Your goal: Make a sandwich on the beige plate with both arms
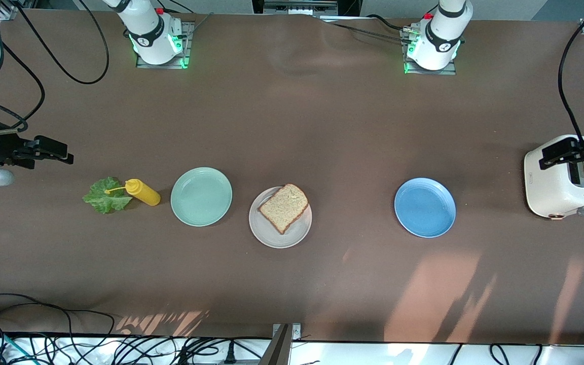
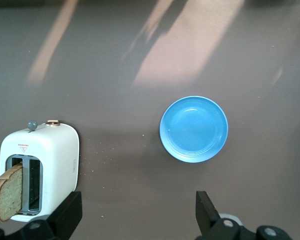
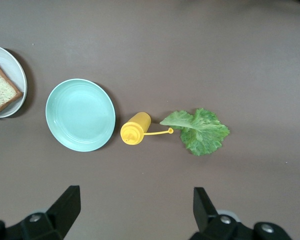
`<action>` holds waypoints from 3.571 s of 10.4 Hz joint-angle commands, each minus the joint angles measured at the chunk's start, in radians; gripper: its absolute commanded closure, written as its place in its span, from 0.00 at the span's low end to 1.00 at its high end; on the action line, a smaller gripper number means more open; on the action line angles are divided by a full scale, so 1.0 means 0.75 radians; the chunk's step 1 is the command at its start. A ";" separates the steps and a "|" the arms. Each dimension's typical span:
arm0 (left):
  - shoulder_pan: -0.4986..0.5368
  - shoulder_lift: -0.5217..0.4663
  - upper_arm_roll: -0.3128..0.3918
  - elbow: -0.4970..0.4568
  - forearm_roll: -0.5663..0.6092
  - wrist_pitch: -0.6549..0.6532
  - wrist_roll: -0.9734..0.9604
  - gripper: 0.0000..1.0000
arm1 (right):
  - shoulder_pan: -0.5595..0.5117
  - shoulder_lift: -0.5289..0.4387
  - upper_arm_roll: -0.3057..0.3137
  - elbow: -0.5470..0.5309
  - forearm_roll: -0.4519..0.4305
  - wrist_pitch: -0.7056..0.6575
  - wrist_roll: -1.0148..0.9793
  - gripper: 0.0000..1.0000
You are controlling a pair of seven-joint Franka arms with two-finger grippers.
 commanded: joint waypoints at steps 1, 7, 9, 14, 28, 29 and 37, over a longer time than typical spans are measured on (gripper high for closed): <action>-0.005 -0.053 -0.024 -0.015 0.017 -0.009 0.031 0.00 | 0.010 -0.026 0.009 -0.011 0.025 -0.004 0.008 0.00; -0.005 -0.072 -0.059 -0.015 0.021 -0.009 0.037 0.00 | 0.010 -0.188 0.060 0.034 -0.003 -0.145 -0.005 0.00; -0.003 -0.072 -0.057 -0.015 0.029 -0.009 0.035 0.00 | -0.014 -0.104 0.032 0.018 -0.034 -0.148 -0.037 0.00; -0.001 -0.072 -0.051 -0.015 0.031 -0.009 0.033 0.00 | -0.027 0.004 -0.067 0.026 -0.053 -0.072 -0.144 0.00; 0.005 -0.072 -0.053 -0.017 0.025 -0.009 0.033 0.00 | -0.029 0.029 -0.065 0.028 -0.032 -0.031 -0.140 0.00; 0.005 -0.072 -0.053 -0.017 0.025 -0.009 0.033 0.00 | -0.031 0.031 -0.067 0.026 -0.032 -0.027 -0.140 0.00; -0.003 -0.072 -0.059 -0.017 0.023 -0.009 0.033 0.00 | -0.021 0.115 -0.063 0.026 -0.118 0.089 -0.144 0.00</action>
